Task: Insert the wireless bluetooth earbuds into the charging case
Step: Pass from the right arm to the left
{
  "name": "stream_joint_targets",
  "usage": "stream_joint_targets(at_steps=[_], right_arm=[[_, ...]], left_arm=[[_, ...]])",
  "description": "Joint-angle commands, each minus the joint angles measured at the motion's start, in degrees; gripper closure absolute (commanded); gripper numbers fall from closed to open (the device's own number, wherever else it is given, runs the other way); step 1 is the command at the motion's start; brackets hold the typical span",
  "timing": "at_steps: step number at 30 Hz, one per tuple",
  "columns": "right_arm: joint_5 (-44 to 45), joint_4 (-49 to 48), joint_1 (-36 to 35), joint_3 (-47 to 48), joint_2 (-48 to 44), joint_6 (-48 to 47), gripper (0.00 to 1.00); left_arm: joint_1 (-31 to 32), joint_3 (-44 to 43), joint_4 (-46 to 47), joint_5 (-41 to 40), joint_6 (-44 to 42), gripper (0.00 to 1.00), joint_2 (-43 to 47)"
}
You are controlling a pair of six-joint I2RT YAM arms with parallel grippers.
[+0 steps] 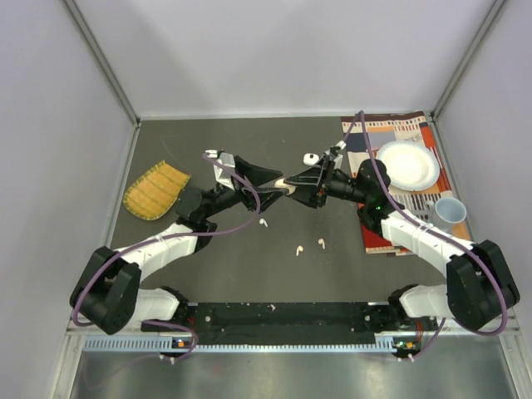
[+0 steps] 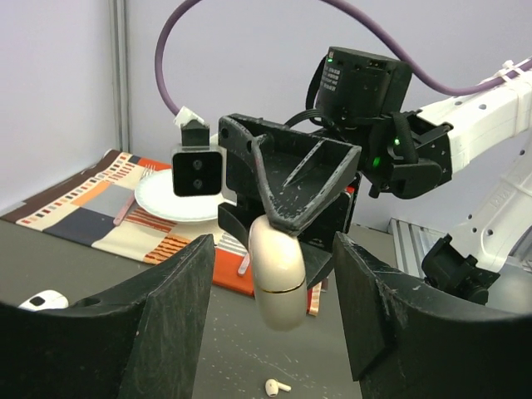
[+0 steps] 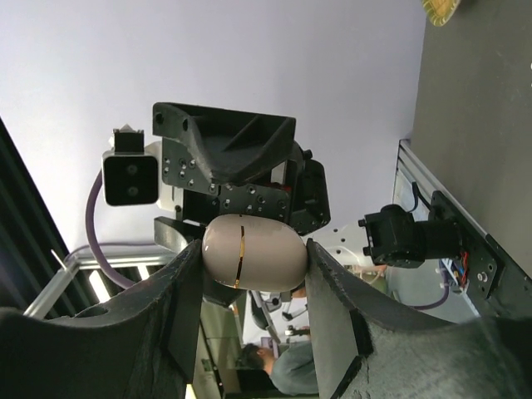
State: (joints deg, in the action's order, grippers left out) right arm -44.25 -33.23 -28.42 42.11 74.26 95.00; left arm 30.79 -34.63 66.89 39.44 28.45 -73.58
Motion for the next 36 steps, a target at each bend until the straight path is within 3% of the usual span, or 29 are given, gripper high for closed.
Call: stream_joint_targets(at_steps=[1, 12, 19, 24, 36], right_arm=[[0.6, -3.5, -0.5, 3.2, -2.3, -1.4, 1.00], [0.4, -10.9, -0.6, 2.2, -1.8, 2.6, 1.00], [0.4, -10.1, -0.7, 1.9, -1.8, 2.7, 1.00], [0.4, -10.4, -0.6, 1.8, -1.7, 2.8, 1.00], [0.4, -10.9, -0.8, 1.1, -1.9, 3.2, 1.00]], left_arm=[[0.1, -1.2, 1.7, 0.1, 1.0, 0.36, -0.3], [0.6, -1.3, -0.7, 0.4, -0.3, 0.38, -0.3], [1.1, -1.1, 1.0, -1.0, -0.1, 0.42, -0.9], [1.5, -1.1, 1.1, -2.3, -0.1, 0.50, -1.3], [2.1, -1.7, 2.0, -3.9, -0.6, 0.51, -1.5]])
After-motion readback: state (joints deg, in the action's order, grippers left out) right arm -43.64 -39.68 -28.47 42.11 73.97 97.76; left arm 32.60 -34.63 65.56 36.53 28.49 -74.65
